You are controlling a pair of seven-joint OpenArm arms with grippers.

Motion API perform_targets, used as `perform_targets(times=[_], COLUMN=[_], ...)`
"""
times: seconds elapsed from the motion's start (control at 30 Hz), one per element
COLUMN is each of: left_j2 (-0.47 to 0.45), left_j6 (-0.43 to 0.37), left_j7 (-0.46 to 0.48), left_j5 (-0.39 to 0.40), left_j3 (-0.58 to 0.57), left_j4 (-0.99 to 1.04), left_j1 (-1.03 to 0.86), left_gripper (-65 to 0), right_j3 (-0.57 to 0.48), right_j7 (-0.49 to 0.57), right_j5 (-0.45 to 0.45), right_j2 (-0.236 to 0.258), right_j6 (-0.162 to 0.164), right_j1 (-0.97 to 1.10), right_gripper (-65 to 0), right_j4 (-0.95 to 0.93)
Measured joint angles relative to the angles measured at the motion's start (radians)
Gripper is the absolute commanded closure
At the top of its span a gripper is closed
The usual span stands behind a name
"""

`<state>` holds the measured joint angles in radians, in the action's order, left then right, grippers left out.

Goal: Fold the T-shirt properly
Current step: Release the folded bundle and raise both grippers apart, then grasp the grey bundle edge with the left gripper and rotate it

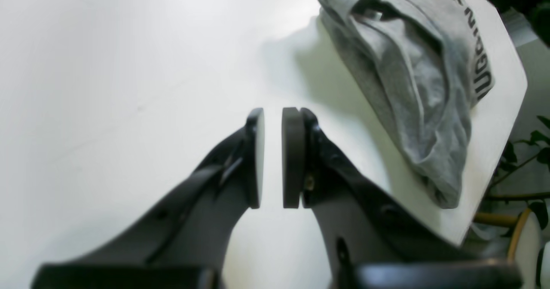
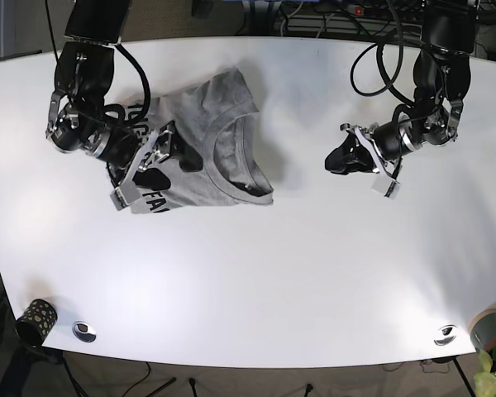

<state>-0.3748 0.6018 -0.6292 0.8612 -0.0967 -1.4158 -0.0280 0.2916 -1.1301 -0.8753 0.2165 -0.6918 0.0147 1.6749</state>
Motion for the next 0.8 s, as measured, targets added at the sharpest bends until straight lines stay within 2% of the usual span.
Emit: perform_targets(times=[0.1,0.2,0.3,0.37,0.47,0.53,0.63,0.7,0.8], left_j2=[0.002,0.0,0.006,0.03,0.099,0.134,0.195,0.232,0.29], left_j6=[0.0,0.001,0.002,0.004,0.004,0.005,0.004,0.004,0.004], left_j7=[0.0,0.013,-0.006,-0.002,0.006,0.006,0.002,-0.004,0.013], left_j5=[0.003,-0.016,-0.102,-0.176,-0.267,-0.315,-0.406,-0.474,-0.527], left_j3=[-0.02,-0.094,-0.205,-0.296,-0.372,-0.399,-0.431,-0.446,-0.48], left_j4=[-0.065,-0.122,-0.18,-0.211,-0.219,-0.219,-0.217,-0.215,-0.182], left_j1=[-0.005,0.008,0.032,0.05,0.061,0.061,0.057,0.057,0.063], left_gripper=[-6.3,-6.3,-6.3,-6.3,-6.3,-6.3,-6.3,-6.3,-6.3], right_j3=[0.003,0.018,0.063,0.091,0.097,0.095,0.093,0.091,0.088], right_j7=[0.034,0.049,0.057,0.057,0.048,0.05,0.056,0.061,0.085], right_j5=[0.005,-0.001,-0.008,-0.003,0.077,0.124,0.219,0.316,0.475], right_j2=[0.029,0.059,0.088,0.124,0.162,0.164,0.146,0.114,0.062], right_j6=[0.003,0.0,0.002,0.0,0.005,0.001,0.0,0.003,0.0], right_j1=[-0.024,-0.064,-0.099,-0.125,-0.176,-0.207,-0.255,-0.276,-0.294], right_gripper=[-50.7,-46.1,-33.3,-23.9,-14.7,-13.6,-16.0,-16.5,-16.8], right_j4=[-0.031,-0.071,-0.124,-0.174,-0.258,-0.291,-0.338,-0.356,-0.375])
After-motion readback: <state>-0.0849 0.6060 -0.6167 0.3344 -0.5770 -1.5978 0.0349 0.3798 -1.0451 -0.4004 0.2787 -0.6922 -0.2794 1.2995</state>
